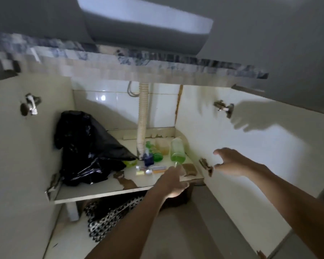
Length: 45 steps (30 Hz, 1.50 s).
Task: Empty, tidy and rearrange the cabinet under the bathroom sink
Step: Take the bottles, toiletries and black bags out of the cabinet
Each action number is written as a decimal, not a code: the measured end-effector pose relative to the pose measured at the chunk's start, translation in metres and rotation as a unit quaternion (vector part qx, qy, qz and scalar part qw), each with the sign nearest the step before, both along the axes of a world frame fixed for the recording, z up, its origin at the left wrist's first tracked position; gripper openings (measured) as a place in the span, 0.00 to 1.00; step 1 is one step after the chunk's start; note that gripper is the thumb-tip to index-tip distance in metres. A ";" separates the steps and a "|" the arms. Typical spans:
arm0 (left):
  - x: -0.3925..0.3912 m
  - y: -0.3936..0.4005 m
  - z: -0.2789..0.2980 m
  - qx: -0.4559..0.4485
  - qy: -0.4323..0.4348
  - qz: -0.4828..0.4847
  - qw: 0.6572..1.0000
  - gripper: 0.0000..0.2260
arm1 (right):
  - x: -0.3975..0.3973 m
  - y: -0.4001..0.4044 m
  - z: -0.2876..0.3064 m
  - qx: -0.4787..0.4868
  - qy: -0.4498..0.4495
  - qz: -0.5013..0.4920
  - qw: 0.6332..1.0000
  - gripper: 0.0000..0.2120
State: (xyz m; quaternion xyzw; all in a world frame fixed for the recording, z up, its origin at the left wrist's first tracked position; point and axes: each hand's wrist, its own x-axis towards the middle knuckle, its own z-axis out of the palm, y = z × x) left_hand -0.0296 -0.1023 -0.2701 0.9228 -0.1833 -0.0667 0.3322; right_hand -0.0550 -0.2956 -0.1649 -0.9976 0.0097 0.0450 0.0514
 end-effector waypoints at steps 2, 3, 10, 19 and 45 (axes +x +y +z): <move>0.005 0.023 -0.022 0.015 0.031 0.037 0.999 0.26 | 0.012 0.016 -0.025 0.006 0.051 0.036 0.998 0.21; 0.008 0.031 -0.033 0.016 0.046 0.053 0.997 0.28 | 0.019 0.023 -0.039 0.014 0.073 0.052 0.996 0.21; 0.054 0.042 -0.097 -0.075 0.115 0.159 0.978 0.17 | 0.097 0.027 -0.135 0.102 0.164 0.071 0.979 0.18; 0.195 -0.016 -0.116 -0.229 0.156 0.227 0.934 0.22 | 0.246 0.005 -0.175 0.301 0.020 -0.056 0.952 0.09; 0.328 -0.072 -0.102 -0.221 0.168 0.170 0.945 0.20 | 0.409 0.004 -0.238 0.709 0.132 -0.231 0.653 0.33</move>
